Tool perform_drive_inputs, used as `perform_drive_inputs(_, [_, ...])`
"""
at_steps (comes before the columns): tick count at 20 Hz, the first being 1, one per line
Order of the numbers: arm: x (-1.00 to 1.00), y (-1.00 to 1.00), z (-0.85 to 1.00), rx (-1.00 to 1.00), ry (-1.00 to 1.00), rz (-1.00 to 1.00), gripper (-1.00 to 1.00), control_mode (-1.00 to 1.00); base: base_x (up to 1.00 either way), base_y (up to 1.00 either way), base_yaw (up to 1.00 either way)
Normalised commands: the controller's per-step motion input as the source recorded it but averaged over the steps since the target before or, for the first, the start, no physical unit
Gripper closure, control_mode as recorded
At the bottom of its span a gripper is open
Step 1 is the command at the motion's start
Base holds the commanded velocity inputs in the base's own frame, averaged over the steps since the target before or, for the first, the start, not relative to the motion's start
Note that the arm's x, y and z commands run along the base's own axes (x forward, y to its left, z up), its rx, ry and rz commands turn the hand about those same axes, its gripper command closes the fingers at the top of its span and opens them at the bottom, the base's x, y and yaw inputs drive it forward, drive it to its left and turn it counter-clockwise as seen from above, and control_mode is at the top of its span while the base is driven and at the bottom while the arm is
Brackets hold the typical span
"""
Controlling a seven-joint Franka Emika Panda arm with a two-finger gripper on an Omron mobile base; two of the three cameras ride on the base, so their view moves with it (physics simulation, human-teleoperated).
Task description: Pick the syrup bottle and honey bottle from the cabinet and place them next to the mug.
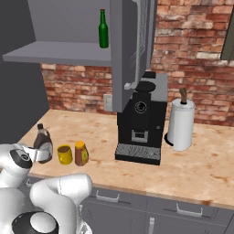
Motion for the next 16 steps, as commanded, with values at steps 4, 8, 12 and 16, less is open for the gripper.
perform_drive_inputs(4, [0.28, 0.00, -0.19, 0.00, -0.08, 0.00, 1.00, -1.00, 0.00, 0.00, 0.00])
perform_drive_inputs(8, [0.44, 0.00, -0.19, 0.00, -0.04, 0.00, 1.00, -1.00, 0.00, 0.00, 0.00])
perform_drive_inputs(12, [0.41, 0.00, -0.02, 0.00, 0.00, 0.00, 1.00, -1.00, 0.00, 0.00, 0.00])
perform_drive_inputs(16, [0.28, 0.00, -0.03, 0.00, 0.00, 0.00, 1.00, -1.00, 0.00, 0.00, 0.00])
